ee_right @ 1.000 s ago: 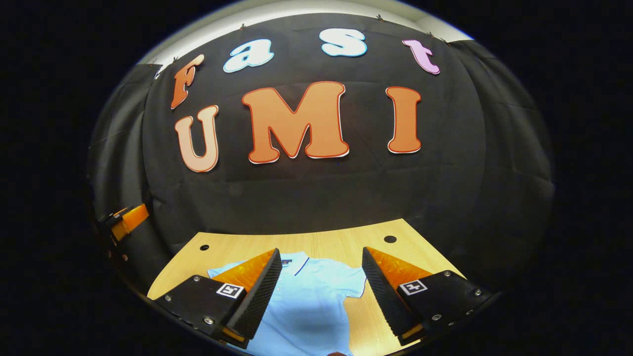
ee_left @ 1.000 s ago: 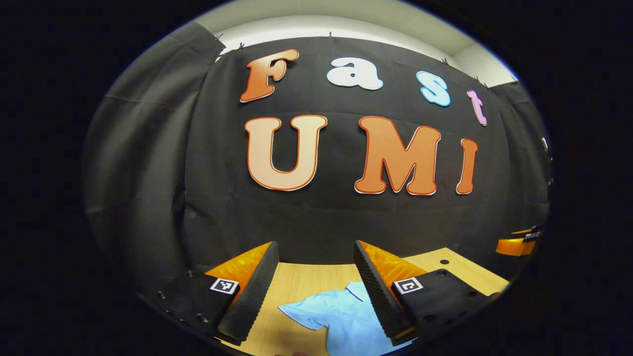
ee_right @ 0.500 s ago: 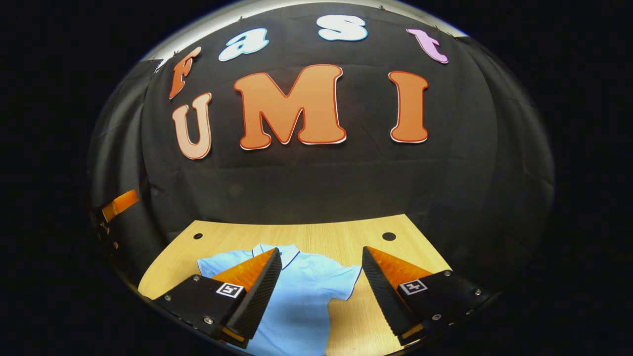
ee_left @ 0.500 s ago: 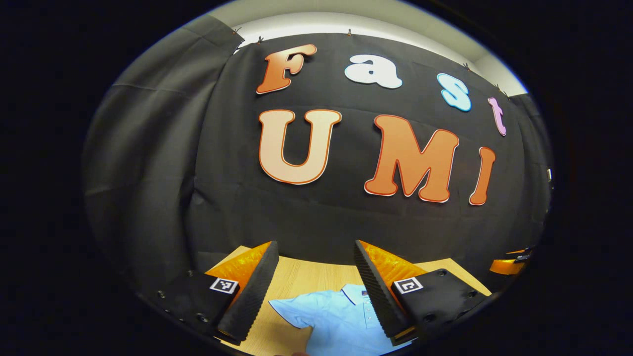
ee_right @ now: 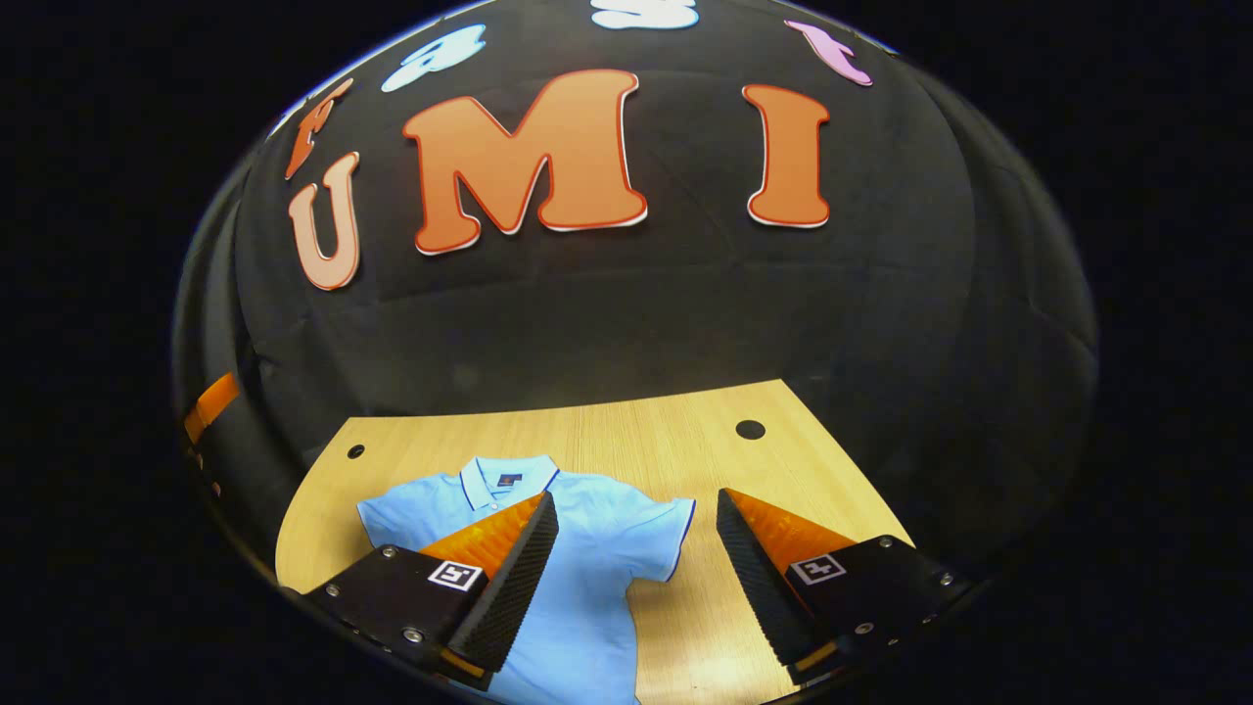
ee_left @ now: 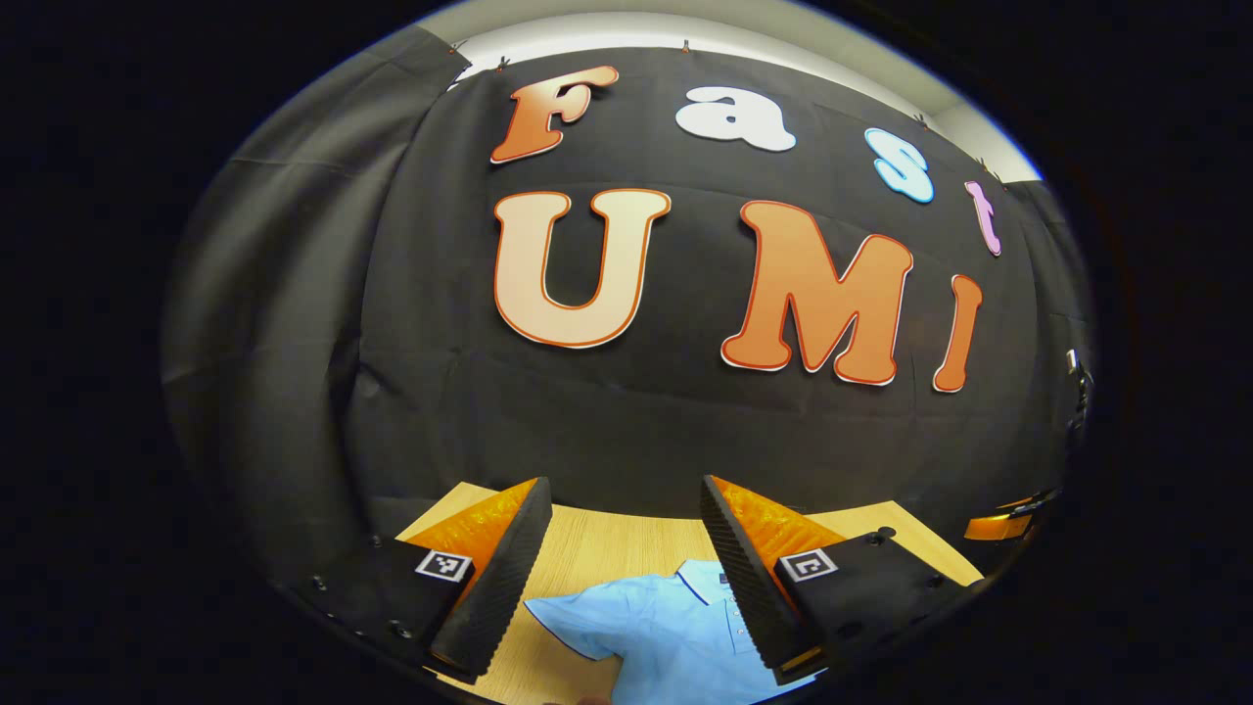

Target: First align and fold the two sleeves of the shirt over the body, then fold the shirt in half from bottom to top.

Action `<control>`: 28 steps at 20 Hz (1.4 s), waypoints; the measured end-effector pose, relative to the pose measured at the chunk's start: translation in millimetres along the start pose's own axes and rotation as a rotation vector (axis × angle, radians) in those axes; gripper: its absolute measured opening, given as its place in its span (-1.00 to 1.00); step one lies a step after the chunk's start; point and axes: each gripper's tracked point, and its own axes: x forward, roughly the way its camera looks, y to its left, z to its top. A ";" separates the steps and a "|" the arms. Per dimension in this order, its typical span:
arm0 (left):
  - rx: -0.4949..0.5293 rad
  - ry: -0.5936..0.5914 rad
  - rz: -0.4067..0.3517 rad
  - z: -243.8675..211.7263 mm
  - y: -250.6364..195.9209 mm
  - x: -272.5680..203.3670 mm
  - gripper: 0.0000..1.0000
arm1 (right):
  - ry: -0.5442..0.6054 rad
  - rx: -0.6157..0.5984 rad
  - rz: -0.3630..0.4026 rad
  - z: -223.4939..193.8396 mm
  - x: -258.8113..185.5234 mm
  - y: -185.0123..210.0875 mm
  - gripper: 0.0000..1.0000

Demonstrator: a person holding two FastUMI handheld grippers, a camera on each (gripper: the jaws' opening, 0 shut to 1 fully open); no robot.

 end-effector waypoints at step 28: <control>-0.036 0.153 0.129 -54.4 84.8 27.1 1.00 | 0.829 0.070 -0.135 -177.9 178.4 -35.3 0.53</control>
